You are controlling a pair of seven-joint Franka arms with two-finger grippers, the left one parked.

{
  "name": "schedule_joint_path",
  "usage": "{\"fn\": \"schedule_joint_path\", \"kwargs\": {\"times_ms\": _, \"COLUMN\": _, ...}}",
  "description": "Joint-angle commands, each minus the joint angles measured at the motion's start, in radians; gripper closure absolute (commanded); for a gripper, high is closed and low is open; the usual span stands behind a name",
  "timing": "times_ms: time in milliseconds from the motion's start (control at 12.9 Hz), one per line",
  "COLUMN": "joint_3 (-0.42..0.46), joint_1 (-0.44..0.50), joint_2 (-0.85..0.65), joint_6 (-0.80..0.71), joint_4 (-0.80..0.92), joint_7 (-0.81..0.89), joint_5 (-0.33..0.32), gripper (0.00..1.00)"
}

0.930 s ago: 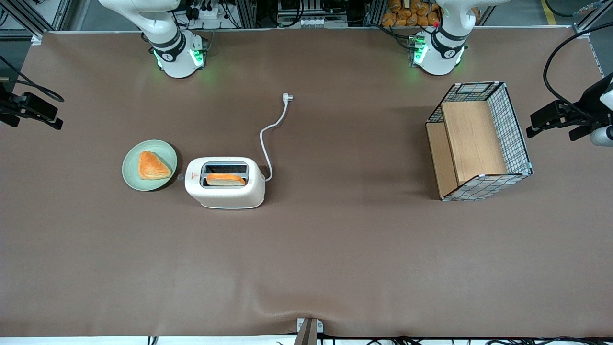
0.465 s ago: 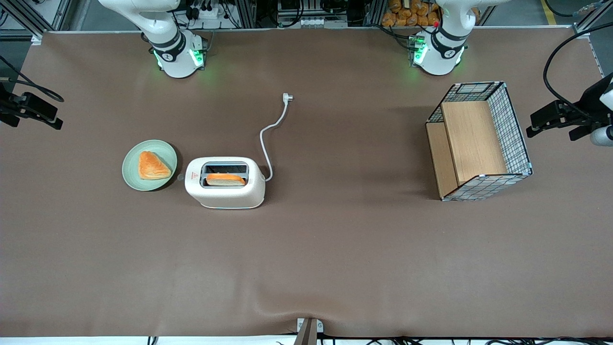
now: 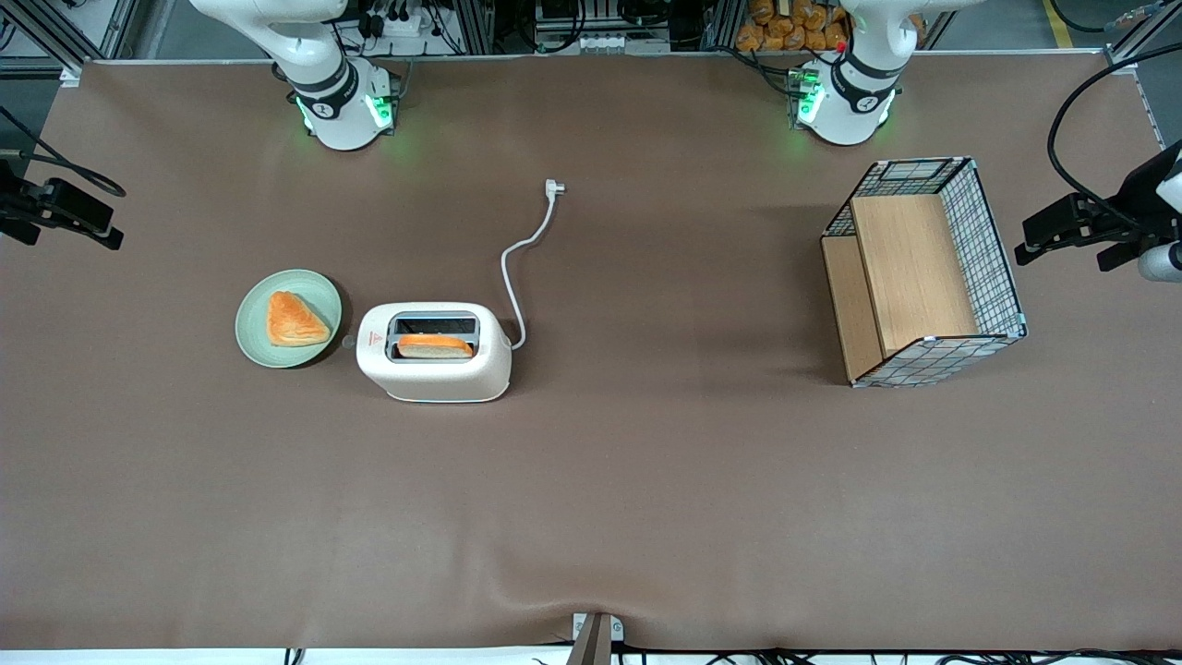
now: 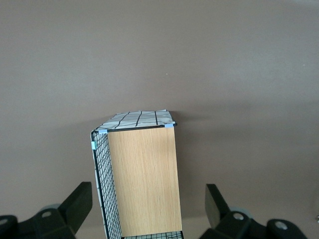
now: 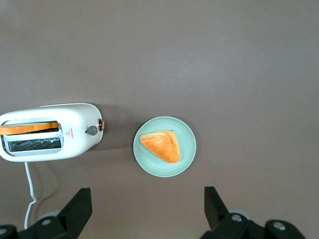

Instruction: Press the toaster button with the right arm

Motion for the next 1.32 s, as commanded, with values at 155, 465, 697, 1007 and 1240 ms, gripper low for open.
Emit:
{"fn": "schedule_joint_path", "kwargs": {"times_ms": 155, "joint_3": 0.015, "joint_1": -0.004, "joint_2": 0.021, "joint_6": -0.015, "joint_4": 0.021, "joint_7": -0.008, "joint_5": -0.012, "gripper": 0.00}}
{"fn": "schedule_joint_path", "kwargs": {"times_ms": 465, "joint_3": 0.015, "joint_1": 0.016, "joint_2": 0.037, "joint_6": -0.053, "joint_4": 0.015, "joint_7": -0.002, "joint_5": -0.012, "gripper": 0.00}}
{"fn": "schedule_joint_path", "kwargs": {"times_ms": 697, "joint_3": 0.016, "joint_1": 0.019, "joint_2": 0.038, "joint_6": -0.073, "joint_4": -0.002, "joint_7": -0.011, "joint_5": 0.005, "gripper": 0.00}}
{"fn": "schedule_joint_path", "kwargs": {"times_ms": 1007, "joint_3": 0.012, "joint_1": 0.013, "joint_2": 0.037, "joint_6": -0.115, "joint_4": -0.046, "joint_7": -0.007, "joint_5": 0.094, "gripper": 0.66}}
{"fn": "schedule_joint_path", "kwargs": {"times_ms": 1240, "joint_3": 0.013, "joint_1": 0.019, "joint_2": 0.037, "joint_6": -0.133, "joint_4": -0.091, "joint_7": 0.001, "joint_5": 0.137, "gripper": 1.00}}
